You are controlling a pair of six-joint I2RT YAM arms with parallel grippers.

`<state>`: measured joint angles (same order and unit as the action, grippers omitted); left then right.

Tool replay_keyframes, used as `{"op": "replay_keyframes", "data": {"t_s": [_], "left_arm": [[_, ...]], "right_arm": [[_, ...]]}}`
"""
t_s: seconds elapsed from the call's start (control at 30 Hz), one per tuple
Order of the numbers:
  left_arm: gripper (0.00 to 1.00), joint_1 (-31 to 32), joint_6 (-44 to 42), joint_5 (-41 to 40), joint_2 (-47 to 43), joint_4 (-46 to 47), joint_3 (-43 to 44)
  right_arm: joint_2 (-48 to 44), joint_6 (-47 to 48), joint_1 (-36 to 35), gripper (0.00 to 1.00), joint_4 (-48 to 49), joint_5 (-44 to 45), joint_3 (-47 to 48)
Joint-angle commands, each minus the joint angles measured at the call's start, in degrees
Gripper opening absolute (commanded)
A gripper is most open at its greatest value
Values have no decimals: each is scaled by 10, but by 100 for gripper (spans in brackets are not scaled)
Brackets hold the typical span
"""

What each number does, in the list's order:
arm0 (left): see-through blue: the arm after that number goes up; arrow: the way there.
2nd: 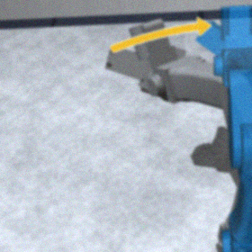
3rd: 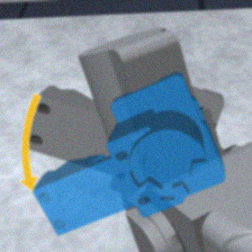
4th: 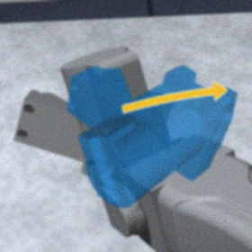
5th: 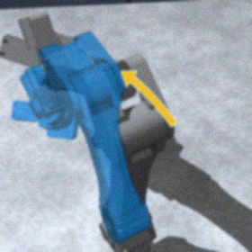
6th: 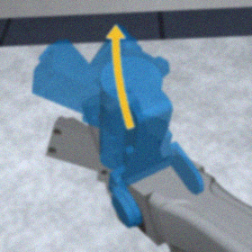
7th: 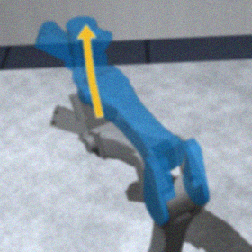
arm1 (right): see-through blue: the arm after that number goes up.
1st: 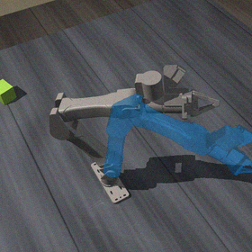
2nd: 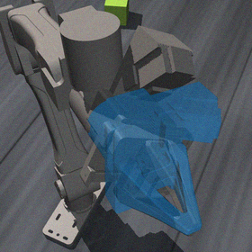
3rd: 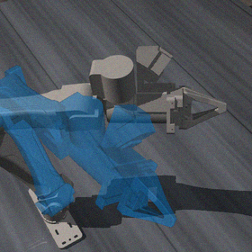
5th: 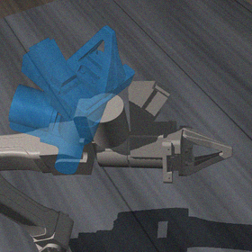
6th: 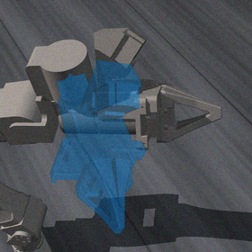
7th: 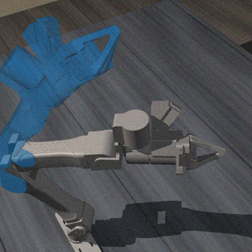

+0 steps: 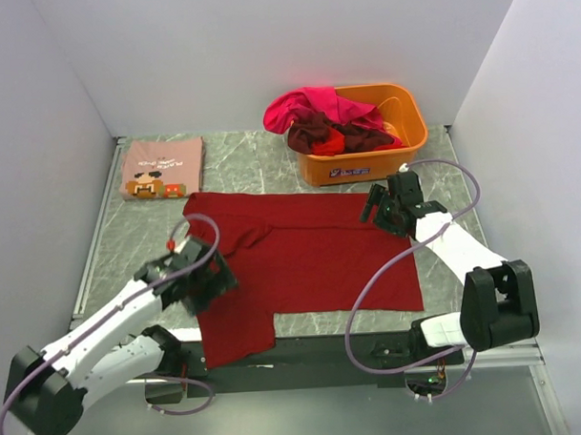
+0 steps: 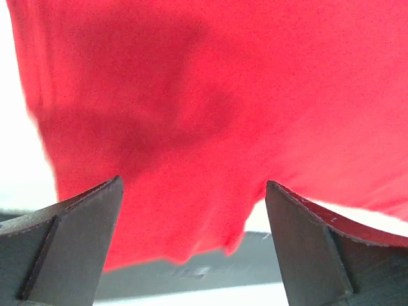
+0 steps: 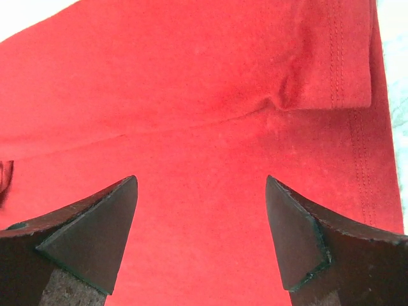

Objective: Fold and stack the t-shirts
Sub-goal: Fold the tshirt

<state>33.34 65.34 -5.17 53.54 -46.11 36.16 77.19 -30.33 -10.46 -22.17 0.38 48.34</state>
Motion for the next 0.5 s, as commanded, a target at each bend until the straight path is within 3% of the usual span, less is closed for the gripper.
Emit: {"op": "replay_keyframes", "data": {"t_s": [0.0,0.07,0.23,0.37,0.47], "left_arm": [[99,32,75,64,-41,-49,-61],[99,64,103,97,-48,-43,-93],[94,145,150,92,-34,-98,-87],[77,192,166,100,-18,-127,-78],[71,211,165,100,1,-139,-65]], "right_arm": [[-27,14,4,88,6,-2,1],[-30,16,4,88,6,-2,3],[-35,18,4,88,10,-2,-5],[-35,21,4,88,6,2,-5],[-30,22,4,88,7,1,-5]]}}
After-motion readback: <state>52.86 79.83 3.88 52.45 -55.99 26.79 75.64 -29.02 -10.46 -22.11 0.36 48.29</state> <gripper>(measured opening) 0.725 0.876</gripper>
